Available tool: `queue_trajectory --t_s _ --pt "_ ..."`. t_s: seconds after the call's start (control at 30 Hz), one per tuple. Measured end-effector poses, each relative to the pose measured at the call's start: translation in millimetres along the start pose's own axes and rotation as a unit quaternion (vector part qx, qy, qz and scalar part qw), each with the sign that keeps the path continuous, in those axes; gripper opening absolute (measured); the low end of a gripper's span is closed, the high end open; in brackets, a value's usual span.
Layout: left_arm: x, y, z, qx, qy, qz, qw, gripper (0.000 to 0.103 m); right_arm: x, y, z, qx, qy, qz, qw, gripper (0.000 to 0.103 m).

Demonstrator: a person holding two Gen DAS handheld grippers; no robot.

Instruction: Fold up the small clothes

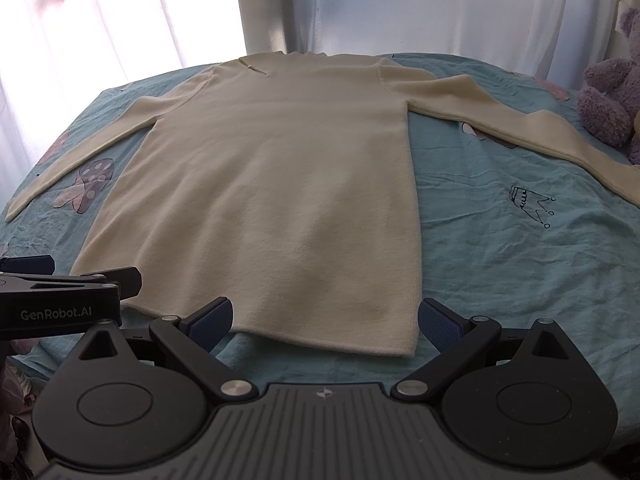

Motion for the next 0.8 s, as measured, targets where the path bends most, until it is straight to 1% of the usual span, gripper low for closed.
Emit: queue_trajectory --t_s 0.8 --pt "-1.5 0.7 -1.0 -0.002 0.0 -0.001 1.0 0.103 0.1 0.3 -0.5 -0.002 -0.001 -0.001 1.0 0.099"
Point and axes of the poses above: each gripper's, at about its wrist camera, not at the fingertips, and z roughly the way its jaws point, x to its right, y to its underside, the point moved 2 cm from there along z, roughly the way its jaws point, and after that the axes turned 8 degrees about y, right-handed, at the moved point
